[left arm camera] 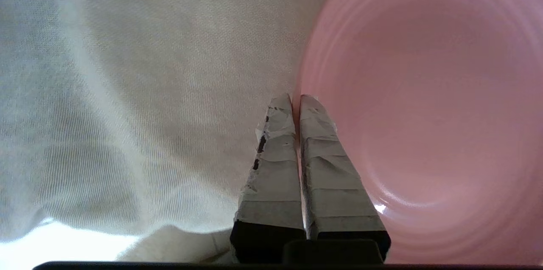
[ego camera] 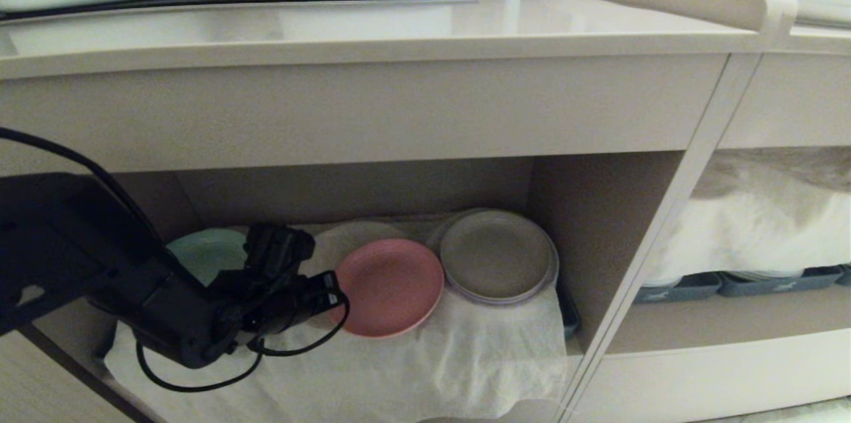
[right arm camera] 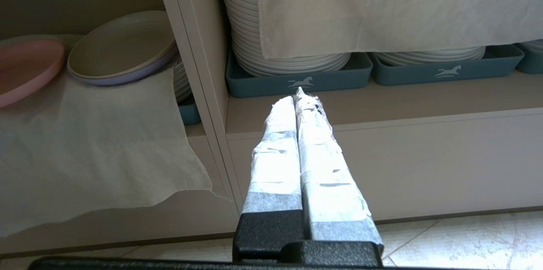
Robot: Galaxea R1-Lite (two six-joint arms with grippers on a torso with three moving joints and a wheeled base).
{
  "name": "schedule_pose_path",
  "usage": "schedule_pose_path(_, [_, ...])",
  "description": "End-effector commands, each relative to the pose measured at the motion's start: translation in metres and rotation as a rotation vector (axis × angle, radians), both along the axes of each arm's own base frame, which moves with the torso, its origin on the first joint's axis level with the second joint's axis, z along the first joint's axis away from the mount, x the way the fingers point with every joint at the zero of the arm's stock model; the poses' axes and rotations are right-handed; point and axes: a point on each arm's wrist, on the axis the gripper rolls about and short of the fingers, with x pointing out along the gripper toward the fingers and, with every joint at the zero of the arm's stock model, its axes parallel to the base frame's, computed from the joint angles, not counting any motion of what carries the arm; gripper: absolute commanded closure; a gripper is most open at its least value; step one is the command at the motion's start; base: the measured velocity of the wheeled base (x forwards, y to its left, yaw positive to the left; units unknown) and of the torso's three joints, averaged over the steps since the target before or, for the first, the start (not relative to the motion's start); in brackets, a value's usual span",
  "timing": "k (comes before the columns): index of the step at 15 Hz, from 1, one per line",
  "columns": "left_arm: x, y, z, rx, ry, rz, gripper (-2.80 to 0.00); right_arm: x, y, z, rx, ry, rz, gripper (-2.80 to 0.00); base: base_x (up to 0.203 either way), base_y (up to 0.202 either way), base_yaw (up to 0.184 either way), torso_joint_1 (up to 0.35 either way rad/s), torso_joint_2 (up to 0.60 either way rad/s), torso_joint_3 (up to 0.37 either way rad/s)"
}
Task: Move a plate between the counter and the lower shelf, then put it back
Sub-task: Pick up the plate in the cupboard
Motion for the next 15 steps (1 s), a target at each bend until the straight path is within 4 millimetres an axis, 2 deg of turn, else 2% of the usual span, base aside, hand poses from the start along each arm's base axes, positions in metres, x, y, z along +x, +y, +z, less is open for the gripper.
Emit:
schedule_pose_path(1, [-0.005, 0.002, 0.009, -0.017, -0.021, 0.008, 0.0, 0.0, 0.0, 0.0, 0.0, 0.0, 0.0, 0.0, 0.0, 0.0, 0.0, 0.0, 0.0, 0.0])
schedule_pose_path(6, [-0.026, 0.01, 0.008, -0.006, 0.01, 0.009, 0.0, 0.0, 0.0, 0.0, 0.0, 0.002, 0.0, 0.0, 0.0, 0.0, 0.0, 0.0, 0.0, 0.0])
schedule_pose_path(15, [-0.066, 0.025, 0.018, -0.008, 0.024, 0.009, 0.0, 0.0, 0.0, 0.0, 0.0, 0.002, 0.0, 0.0, 0.0, 0.0, 0.0, 0.0, 0.0, 0.0])
